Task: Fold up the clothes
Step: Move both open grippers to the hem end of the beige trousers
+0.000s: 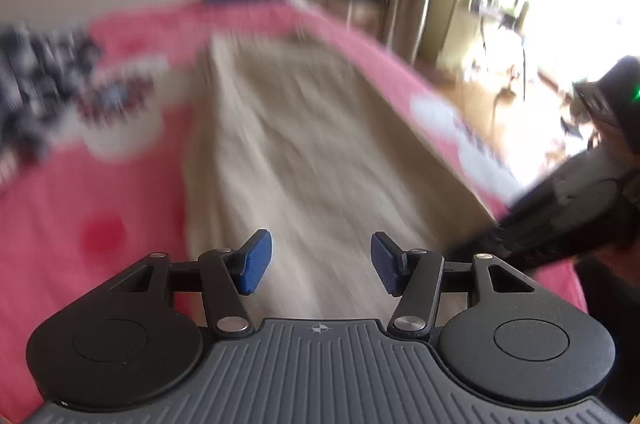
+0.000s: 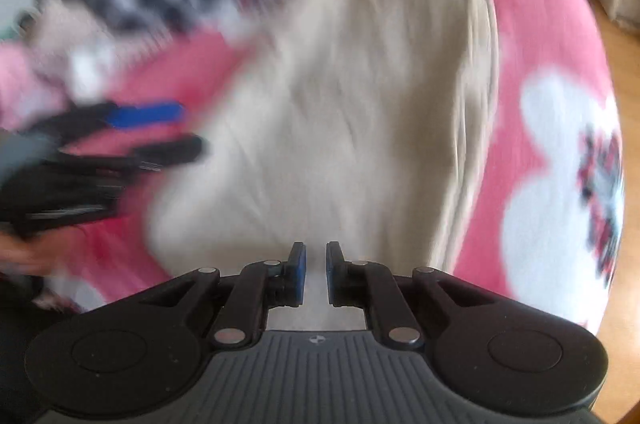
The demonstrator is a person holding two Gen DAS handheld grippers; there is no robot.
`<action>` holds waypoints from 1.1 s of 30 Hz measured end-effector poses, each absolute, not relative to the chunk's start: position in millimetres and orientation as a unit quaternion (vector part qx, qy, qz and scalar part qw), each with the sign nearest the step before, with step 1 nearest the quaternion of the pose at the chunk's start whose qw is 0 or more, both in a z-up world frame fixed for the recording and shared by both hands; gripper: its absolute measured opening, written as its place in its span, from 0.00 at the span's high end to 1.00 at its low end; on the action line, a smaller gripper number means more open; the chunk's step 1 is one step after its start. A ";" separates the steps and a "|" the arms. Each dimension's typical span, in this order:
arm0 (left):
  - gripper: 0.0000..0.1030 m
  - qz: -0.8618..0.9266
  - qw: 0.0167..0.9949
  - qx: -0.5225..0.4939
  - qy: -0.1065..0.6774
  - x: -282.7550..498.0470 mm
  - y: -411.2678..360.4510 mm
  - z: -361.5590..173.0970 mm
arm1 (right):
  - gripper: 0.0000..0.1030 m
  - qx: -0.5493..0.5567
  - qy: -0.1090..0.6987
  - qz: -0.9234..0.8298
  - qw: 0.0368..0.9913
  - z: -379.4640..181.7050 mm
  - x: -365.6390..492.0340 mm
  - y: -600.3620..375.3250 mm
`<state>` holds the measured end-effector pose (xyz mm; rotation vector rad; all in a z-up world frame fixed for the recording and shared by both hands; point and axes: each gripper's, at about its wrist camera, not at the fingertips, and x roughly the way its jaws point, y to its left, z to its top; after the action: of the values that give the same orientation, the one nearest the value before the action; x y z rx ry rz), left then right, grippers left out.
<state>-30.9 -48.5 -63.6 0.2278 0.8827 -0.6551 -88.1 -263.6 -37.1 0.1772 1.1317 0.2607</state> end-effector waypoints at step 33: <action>0.05 -0.248 0.815 0.211 0.480 -63.1 -89.4 -62.7 | 0.85 0.051 0.479 -0.001 0.876 -22.0 -174.5 -253.8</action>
<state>-63.1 -89.4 -62.7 0.4499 1.0235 -0.5302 -174.5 -253.9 -22.0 0.1061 1.0003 -0.0013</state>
